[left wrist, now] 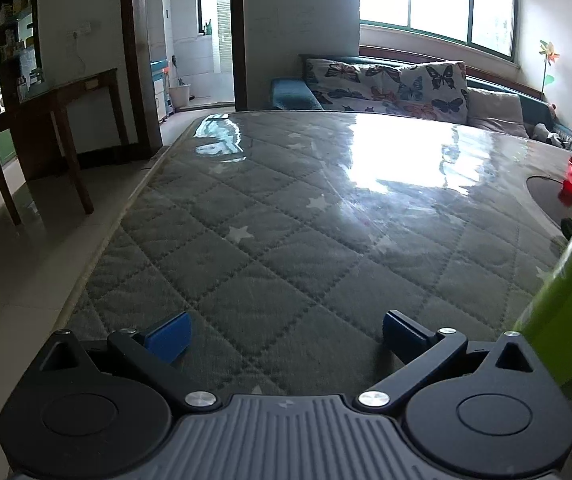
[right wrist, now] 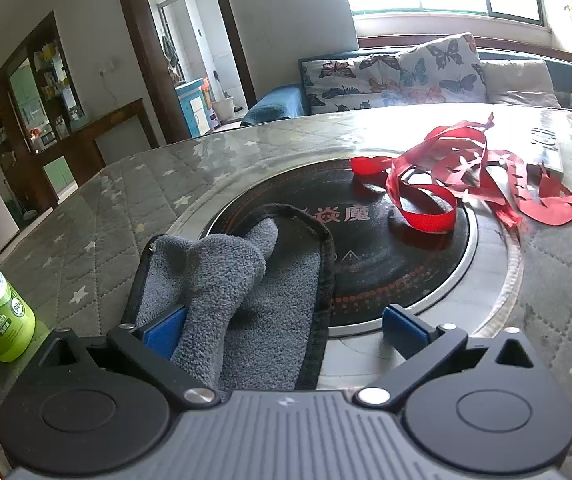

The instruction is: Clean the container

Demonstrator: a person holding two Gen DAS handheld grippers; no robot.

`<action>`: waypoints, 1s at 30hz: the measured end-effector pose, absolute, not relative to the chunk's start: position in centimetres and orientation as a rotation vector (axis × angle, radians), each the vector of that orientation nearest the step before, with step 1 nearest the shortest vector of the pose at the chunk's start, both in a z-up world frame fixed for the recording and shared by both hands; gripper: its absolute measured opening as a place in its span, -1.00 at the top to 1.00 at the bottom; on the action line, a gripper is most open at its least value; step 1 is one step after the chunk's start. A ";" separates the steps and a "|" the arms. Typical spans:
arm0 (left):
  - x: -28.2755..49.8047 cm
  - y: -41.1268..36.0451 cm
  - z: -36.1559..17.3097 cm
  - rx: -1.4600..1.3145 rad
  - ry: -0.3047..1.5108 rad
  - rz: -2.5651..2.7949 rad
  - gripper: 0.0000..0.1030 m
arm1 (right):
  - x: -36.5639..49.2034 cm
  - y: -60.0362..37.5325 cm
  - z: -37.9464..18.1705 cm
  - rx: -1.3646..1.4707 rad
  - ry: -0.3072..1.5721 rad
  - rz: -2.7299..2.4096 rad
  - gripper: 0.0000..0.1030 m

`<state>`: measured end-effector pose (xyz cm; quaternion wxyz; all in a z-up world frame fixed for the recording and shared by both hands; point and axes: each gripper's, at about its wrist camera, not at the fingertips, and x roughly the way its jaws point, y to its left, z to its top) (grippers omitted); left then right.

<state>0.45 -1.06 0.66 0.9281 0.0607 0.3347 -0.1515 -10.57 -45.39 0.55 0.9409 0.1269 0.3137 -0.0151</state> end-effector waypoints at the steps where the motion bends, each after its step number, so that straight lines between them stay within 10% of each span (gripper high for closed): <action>1: 0.5 -1.1 0.6 0.123 0.686 -0.311 -1.00 | -10.6 -45.4 0.5 0.259 0.639 -0.031 -1.00; 30: 0.7 -0.8 0.2 0.127 0.681 -0.311 -1.00 | -11.0 -45.2 0.6 0.261 0.632 -0.035 -1.00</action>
